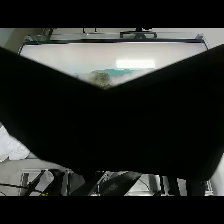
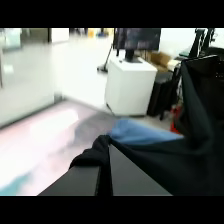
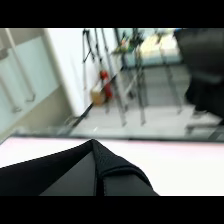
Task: Fold the shirts.
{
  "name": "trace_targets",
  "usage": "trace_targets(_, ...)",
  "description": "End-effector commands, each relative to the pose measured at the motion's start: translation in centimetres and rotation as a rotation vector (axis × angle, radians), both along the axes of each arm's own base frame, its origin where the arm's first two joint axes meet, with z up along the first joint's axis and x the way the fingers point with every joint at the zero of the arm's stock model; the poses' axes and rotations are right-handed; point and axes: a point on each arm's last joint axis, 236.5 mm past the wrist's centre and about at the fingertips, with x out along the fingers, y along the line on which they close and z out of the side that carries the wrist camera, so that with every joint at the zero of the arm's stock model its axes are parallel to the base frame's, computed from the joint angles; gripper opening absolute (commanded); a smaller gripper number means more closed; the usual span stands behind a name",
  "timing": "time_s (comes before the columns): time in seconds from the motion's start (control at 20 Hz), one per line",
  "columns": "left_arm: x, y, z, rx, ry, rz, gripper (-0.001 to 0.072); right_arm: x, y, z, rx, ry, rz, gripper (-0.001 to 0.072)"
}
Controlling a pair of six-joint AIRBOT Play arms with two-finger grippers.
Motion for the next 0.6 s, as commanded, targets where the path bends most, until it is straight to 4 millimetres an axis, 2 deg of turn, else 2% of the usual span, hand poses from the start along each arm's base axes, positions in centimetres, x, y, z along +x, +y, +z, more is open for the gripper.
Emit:
trace_targets(0.0,10.0,-1.5,-11.2,0.148,0.307,0.015,0.0024,6.0,-0.8,-12.2,0.153,0.243,0.085,0.0018)
trace_targets(0.05,12.3,-2.3,-14.2,0.161,0.375,-0.004,0.0024,7.9,-1.0,-16.3,0.187,0.318,0.079,0.0018)
trace_targets(0.15,16.9,-3.6,-21.4,0.171,0.531,-0.036,0.0024,10.8,-1.1,-23.9,0.223,0.459,0.073,0.0018)
trace_targets(0.25,20.1,-4.2,-28.1,0.139,0.678,-0.073,0.0024,13.0,-0.5,-30.4,0.256,0.584,0.109,0.0018)
trace_targets(0.3,21.3,-3.9,-31.2,0.124,0.741,-0.072,0.0023,14.0,-0.3,-33.1,0.272,0.617,0.123,0.0018)
trace_targets(0.4,24.1,-1.8,-36.6,0.078,0.831,-0.010,0.0023,16.3,-0.7,-37.6,0.349,0.659,0.100,0.0018)
trace_targets(0.55,27.4,3.0,-42.0,0.004,0.907,0.134,0.0024,19.3,-1.4,-40.9,0.441,0.689,0.105,0.0018)
